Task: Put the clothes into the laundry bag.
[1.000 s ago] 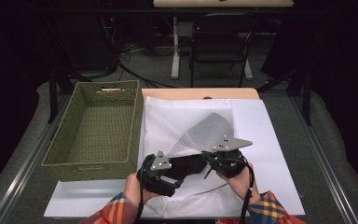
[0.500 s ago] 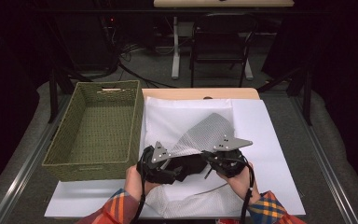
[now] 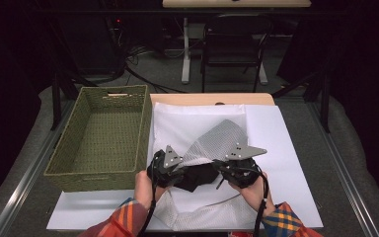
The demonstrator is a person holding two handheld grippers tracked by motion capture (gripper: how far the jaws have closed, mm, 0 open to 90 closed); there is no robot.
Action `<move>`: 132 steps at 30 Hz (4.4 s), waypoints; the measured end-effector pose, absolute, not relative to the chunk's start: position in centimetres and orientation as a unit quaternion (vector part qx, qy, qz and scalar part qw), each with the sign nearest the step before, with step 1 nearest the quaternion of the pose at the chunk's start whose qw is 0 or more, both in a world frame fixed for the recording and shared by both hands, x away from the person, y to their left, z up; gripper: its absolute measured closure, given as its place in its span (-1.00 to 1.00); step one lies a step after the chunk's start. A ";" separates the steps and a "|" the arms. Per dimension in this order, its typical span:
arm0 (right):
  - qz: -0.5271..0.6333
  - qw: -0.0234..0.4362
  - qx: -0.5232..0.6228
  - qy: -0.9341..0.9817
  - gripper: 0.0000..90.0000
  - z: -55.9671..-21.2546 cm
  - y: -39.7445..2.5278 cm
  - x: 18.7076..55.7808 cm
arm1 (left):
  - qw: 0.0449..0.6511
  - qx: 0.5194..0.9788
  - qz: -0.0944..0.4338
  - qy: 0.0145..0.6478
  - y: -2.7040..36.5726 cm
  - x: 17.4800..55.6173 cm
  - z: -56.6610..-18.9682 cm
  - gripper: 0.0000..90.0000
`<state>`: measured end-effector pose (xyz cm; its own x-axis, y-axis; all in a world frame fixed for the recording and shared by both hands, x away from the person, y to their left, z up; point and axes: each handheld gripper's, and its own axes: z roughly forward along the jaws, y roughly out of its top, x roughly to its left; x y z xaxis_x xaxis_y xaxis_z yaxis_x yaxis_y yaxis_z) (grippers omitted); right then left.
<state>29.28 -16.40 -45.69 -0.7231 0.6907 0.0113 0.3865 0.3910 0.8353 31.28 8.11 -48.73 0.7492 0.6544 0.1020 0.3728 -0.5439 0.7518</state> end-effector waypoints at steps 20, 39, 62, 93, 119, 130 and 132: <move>0.441 0.160 0.321 0.823 0.97 -45.7 -16.1 29.0 | 0.382 0.864 0.174 0.280 9.8 30.0 -48.3 0.97; 0.430 0.140 0.314 0.835 0.97 -46.0 -16.4 28.6 | 0.372 0.877 0.162 0.257 10.0 28.7 -48.3 0.97; 0.413 0.117 0.311 0.848 0.97 -47.1 -16.3 28.3 | 0.346 0.900 0.169 0.203 8.5 27.5 -48.4 0.36; 0.376 0.085 0.311 0.869 0.96 -49.1 -16.0 28.2 | 0.320 0.922 0.100 0.192 7.7 27.9 -50.8 0.99; 0.330 0.053 0.313 0.889 0.95 -53.1 -15.6 28.8 | 0.271 0.940 0.048 0.200 7.3 28.5 -53.5 0.97; 0.305 0.026 0.306 0.901 0.72 -54.5 -15.7 29.2 | 0.272 0.938 0.013 0.213 7.4 28.7 -54.1 0.86; 0.304 0.020 0.309 0.901 0.68 -54.5 -15.8 29.1 | 0.274 0.937 0.005 0.216 7.5 28.8 -54.0 0.82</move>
<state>29.13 -15.79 -54.46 -0.8087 0.5682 0.1519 0.5440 0.6243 0.5606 28.76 7.50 -54.04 0.9067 0.4072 -0.1097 0.4021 -0.7562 0.5162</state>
